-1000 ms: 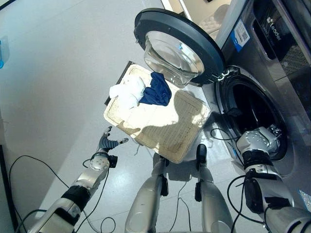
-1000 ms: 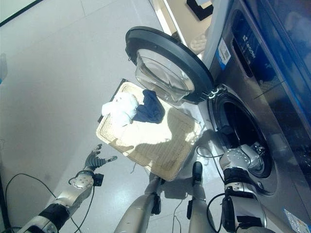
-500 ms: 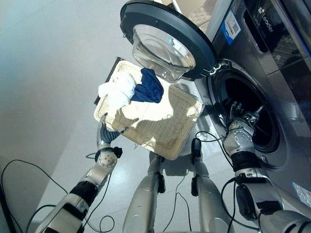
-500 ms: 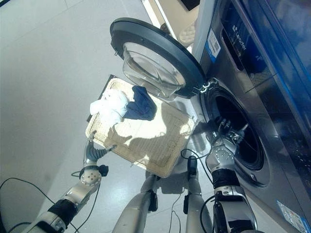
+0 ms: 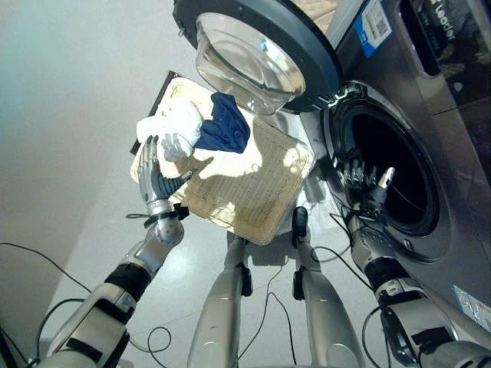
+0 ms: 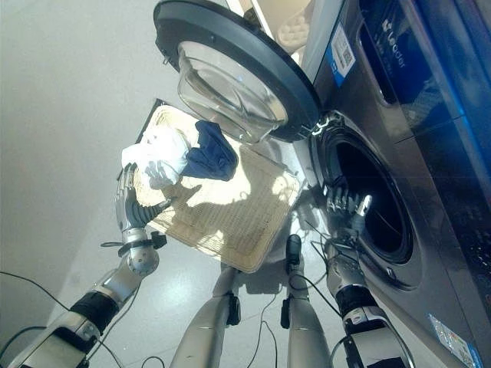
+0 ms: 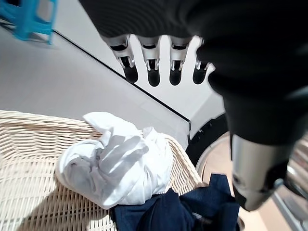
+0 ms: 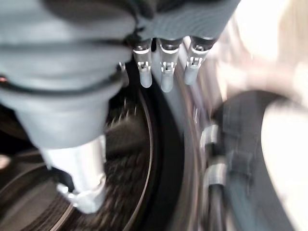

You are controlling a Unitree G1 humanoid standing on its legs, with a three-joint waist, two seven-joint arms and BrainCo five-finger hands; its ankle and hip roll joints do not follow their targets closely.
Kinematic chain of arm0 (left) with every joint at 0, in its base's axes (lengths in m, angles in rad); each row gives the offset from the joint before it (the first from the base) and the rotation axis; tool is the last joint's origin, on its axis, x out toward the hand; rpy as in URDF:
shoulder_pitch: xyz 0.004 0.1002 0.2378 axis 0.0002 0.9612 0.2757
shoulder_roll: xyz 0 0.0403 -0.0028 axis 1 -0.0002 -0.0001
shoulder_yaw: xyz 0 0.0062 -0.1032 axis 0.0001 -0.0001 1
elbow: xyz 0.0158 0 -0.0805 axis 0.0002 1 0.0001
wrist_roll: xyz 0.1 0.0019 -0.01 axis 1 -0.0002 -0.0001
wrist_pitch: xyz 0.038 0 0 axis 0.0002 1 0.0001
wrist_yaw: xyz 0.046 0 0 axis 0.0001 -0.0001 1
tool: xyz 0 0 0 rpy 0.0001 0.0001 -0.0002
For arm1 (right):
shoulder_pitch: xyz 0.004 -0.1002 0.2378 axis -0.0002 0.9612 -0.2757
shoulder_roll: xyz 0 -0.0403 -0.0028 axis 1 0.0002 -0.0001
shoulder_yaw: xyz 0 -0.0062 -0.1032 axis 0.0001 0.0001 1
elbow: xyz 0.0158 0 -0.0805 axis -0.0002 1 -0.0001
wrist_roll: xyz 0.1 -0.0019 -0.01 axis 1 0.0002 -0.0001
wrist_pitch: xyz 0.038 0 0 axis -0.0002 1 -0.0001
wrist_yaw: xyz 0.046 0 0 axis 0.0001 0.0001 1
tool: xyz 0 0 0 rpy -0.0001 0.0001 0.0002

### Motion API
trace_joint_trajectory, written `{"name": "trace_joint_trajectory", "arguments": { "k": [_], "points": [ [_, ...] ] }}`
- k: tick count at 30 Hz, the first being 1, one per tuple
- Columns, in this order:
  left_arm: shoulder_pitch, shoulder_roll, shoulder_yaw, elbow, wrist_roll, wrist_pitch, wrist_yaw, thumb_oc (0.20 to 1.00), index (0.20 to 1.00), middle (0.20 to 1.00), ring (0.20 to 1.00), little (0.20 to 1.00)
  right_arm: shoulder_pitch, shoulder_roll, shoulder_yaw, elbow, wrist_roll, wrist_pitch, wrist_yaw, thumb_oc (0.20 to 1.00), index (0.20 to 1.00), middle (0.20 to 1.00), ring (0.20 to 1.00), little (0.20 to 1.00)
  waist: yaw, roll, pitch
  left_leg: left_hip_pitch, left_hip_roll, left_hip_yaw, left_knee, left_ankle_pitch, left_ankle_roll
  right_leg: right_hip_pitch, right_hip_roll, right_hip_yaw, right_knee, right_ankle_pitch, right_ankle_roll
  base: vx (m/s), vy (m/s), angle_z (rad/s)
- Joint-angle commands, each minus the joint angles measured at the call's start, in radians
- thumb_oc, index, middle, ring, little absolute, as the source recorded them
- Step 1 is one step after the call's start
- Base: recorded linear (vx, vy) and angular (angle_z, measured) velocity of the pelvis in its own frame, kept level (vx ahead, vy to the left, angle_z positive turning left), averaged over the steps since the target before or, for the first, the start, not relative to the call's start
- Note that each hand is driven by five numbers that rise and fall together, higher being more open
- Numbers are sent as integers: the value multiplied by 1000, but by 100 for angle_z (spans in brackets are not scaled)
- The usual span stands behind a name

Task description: Put the clothes into the washing machine.

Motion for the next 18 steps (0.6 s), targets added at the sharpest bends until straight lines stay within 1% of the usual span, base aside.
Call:
{"name": "trace_joint_trajectory", "arguments": {
  "k": [1,3,4,5,6,7,8,9,10,11,12,13,16,17,18],
  "points": [
    [-68,25,14,48,35,59,8,1000,1000,1000,1000,1000,3,-41,61,-1,-558,-98,-221,1000,1000,1000,1000,1000,-8,-37,-20,-8,-42,26,1,-34,-58,-91,0,-31,32,61,65,-3,76,-8],
    [-80,25,10,59,43,89,-7,1000,1000,1000,1000,1000,6,-46,85,2,-630,-81,-231,1000,1000,1000,1000,1000,-12,-41,-20,-16,-39,30,1,-30,-60,-99,3,-25,32,63,64,3,52,-11],
    [-80,25,10,59,43,89,-7,1000,1000,1000,1000,1000,6,-46,85,2,-630,-81,-231,1000,1000,1000,1000,1000,-12,-41,-20,-16,-39,30,1,-30,-60,-99,3,-25,32,63,64,7,36,-6],
    [-90,29,5,69,53,113,-17,1000,1000,1000,1000,1000,10,-52,103,6,-650,-67,-225,1000,1000,1000,1000,1000,-15,-44,-20,-22,-38,32,1,-27,-63,-105,6,-21,34,64,64,14,83,-6],
    [-138,37,-12,113,61,212,-36,1000,1000,1000,1000,1000,17,-56,143,4,-675,-33,-202,1000,1000,1000,1000,1000,-29,-55,-20,-40,-33,41,1,-18,-68,-125,15,-12,36,67,62,14,86,-11],
    [-142,38,-13,115,61,220,-37,1000,1000,1000,1000,1000,16,-57,145,4,-676,-33,-202,1000,1000,1000,1000,1000,-29,-55,-20,-42,-32,42,1,-17,-69,-127,15,-11,37,67,62,11,85,-14],
    [-153,40,-15,130,62,250,-41,1000,1000,1000,1000,1000,18,-57,153,2,-677,-23,-197,1000,1000,1000,1000,1000,-33,-58,-20,-45,-31,45,1,-15,-70,-131,17,-9,37,67,62,7,65,-13],
    [-189,52,-25,177,90,379,-5,1000,1000,1000,1000,1000,23,-57,173,3,-699,-13,-184,1000,1000,1000,1000,1000,-42,-65,-20,-55,-26,52,1,-11,-74,-142,22,-4,38,70,62,8,71,-12],
    [-198,54,-29,187,85,410,6,1000,1000,1000,1000,1000,23,-57,179,3,-703,-12,-184,1000,1000,1000,1000,1000,-44,-67,-20,-58,-26,53,1,-9,-75,-145,22,-3,38,70,62,10,90,-9],
    [-227,58,-30,233,59,452,30,1000,1000,1000,1000,1000,27,-54,202,-6,-721,-3,-179,1000,1000,1000,1000,1000,-52,-74,-20,-67,-21,60,1,-6,-79,-154,24,0,37,72,63,5,53,-8],
    [-234,59,-28,245,68,466,31,1000,1000,1000,1000,1000,29,-54,208,-7,-723,-2,-178,1000,1000,1000,1000,1000,-54,-76,-20,-69,-20,62,1,-6,-80,-156,24,0,37,71,63,10,73,-14],
    [-257,72,-40,278,49,512,55,1000,1000,1000,1000,1000,38,-52,230,-21,-729,4,-182,1000,1000,1000,1000,1000,-61,-83,-20,-76,-16,68,1,-3,-84,-163,25,2,37,72,63,9,46,-15],
    [-284,83,-38,313,34,564,69,1000,1000,1000,1000,1000,52,-49,256,-42,-752,5,-184,1000,1000,1000,1000,1000,-71,-95,-20,-89,-12,73,1,1,-88,-178,27,6,37,75,64,10,58,-10],
    [-315,96,-42,337,3,614,80,1000,1000,1000,1000,1000,63,-50,275,-58,-752,14,-179,1000,1000,1000,1000,1000,-80,-106,-20,-105,-8,76,1,6,-91,-195,31,10,38,77,63,16,73,-4],
    [-331,103,-37,342,-5,640,75,1000,1000,1000,1000,1000,70,-52,281,-71,-753,20,-175,1000,1000,1000,1000,1000,-84,-111,-20,-115,-7,77,1,7,-92,-204,32,12,37,79,63,23,65,-4]
  ]
}}
